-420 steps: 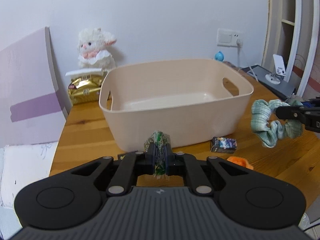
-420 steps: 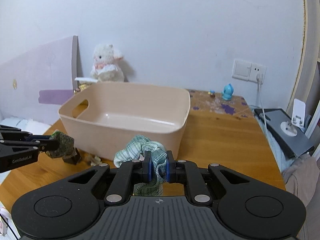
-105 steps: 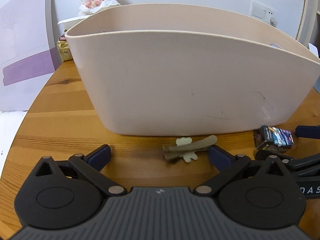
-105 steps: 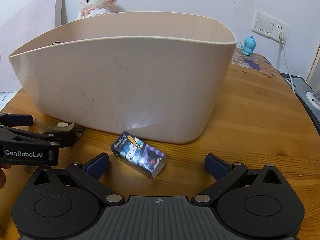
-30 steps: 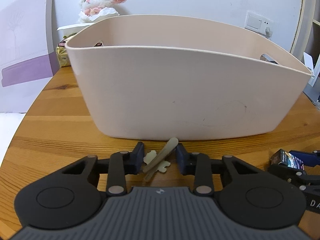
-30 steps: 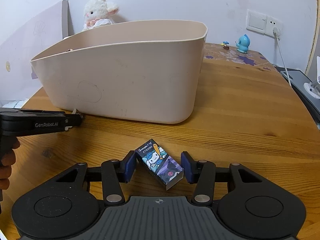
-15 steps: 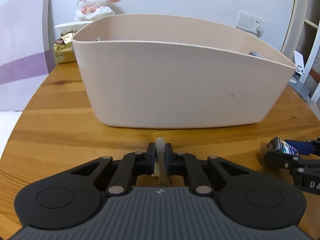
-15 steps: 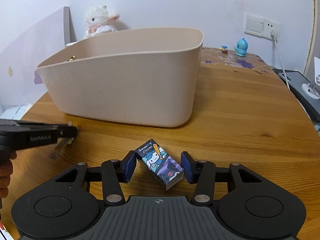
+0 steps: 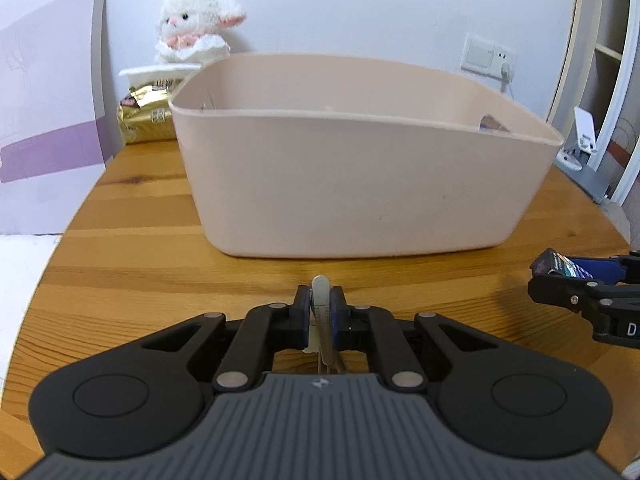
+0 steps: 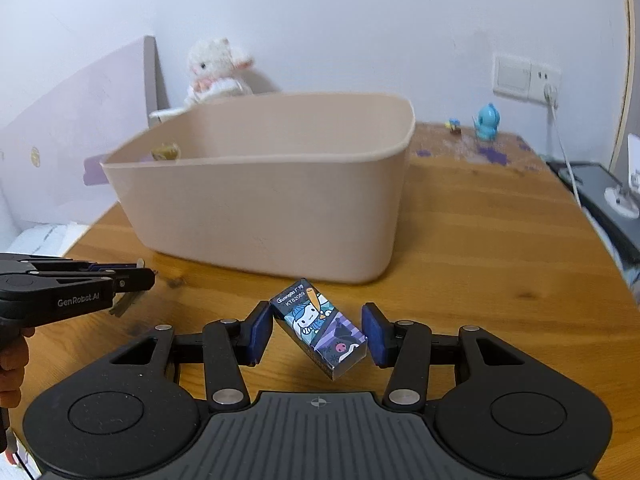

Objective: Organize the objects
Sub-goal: 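Carry clip and card box over the basket and open both tools inside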

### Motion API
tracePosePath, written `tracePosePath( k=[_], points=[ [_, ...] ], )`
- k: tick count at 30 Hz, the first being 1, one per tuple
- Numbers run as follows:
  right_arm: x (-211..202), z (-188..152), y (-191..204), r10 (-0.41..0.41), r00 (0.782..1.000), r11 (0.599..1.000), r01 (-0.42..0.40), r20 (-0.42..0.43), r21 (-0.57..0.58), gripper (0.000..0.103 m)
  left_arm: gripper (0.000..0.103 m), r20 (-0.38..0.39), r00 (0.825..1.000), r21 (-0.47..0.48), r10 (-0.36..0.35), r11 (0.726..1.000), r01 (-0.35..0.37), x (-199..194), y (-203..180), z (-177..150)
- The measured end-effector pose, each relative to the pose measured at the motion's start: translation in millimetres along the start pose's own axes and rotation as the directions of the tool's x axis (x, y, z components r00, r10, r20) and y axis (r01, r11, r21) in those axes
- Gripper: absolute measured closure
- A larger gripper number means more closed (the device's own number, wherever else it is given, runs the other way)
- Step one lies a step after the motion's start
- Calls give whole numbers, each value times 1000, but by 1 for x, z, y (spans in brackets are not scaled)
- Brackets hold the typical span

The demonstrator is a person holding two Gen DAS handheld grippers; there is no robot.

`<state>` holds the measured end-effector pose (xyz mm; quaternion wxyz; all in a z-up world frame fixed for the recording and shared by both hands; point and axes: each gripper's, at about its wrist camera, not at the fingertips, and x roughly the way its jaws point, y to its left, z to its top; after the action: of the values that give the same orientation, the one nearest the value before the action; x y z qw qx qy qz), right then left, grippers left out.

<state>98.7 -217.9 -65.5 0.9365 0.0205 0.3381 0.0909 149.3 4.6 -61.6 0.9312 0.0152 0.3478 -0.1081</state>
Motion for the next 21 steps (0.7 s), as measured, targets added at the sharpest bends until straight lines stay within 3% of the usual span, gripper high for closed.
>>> tracePosePath(
  k=[13,21],
  points=[
    [-47,45,15,40,983,998,-31,179,-54,58,92,170,985,44,-4,999,-4,-62,-6,34],
    [-41,87,14,16,971,998,-2,238,-61,58,92,232,973,76,23,996,-42,-61,-13,73]
  ],
)
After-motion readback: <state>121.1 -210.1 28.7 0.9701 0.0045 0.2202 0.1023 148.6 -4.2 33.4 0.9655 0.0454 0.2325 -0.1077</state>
